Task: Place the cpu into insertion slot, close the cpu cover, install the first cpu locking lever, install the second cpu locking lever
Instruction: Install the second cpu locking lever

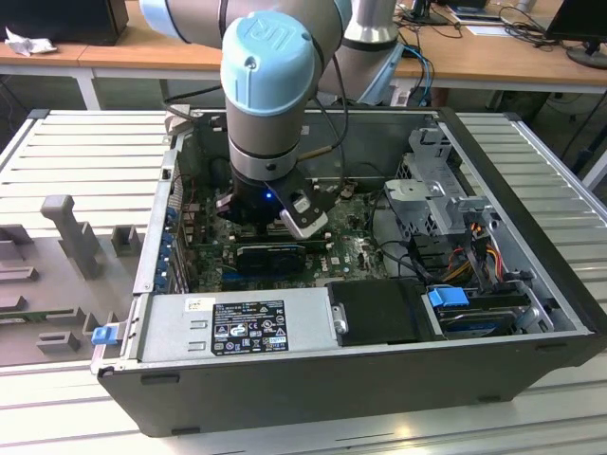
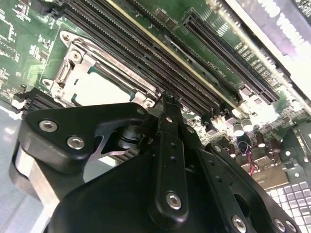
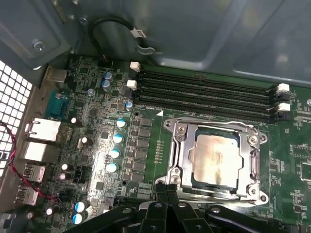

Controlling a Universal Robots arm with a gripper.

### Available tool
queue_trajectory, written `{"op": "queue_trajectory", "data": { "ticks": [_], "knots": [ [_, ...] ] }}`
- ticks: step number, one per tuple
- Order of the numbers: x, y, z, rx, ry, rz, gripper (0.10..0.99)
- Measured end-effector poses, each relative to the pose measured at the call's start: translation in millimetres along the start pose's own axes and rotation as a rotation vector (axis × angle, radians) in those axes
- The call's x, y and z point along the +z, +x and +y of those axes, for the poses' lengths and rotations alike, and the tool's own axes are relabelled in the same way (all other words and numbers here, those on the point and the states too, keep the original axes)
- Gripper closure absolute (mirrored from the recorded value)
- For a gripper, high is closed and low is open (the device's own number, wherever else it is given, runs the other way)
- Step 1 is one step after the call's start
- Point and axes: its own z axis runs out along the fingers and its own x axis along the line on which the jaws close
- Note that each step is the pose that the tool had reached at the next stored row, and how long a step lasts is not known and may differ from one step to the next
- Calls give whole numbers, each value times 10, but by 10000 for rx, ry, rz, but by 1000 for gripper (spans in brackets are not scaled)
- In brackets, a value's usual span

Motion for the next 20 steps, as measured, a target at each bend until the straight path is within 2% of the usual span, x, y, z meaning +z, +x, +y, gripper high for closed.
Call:
{"op": "queue_trajectory", "data": {
  "ticks": [2,8,11,12,20],
  "knots": [
    [26,4,-8,-4,-183,-26,980],
    [95,33,-24,-20,-350,-43,980],
    [4,35,4,-22,-370,-48,980],
    [-69,34,25,-21,-370,-48,980],
    [-306,27,95,-20,-369,-47,980]
  ]
}}
